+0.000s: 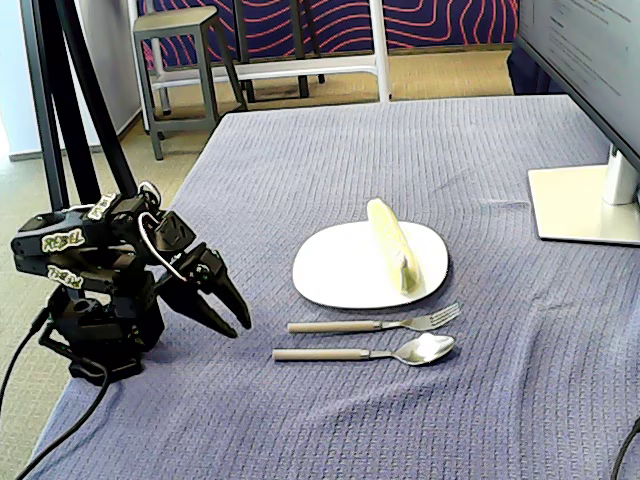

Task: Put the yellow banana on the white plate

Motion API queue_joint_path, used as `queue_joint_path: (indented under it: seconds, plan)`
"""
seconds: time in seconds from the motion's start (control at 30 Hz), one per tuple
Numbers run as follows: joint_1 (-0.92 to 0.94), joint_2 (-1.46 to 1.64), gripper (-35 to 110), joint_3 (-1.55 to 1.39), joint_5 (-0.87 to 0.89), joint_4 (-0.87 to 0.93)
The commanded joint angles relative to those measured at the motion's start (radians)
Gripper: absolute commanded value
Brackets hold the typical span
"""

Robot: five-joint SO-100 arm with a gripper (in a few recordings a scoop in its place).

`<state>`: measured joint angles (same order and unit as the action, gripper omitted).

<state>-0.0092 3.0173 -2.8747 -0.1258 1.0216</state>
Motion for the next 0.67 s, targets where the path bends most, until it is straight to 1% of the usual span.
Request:
queue_joint_path:
  seconds: [0.0, 0.63]
  plan:
    - [0.0, 0.044, 0, -0.002, 0.002, 0.029]
    - [0.009, 0.049, 0, -0.014, -0.025, 0.035]
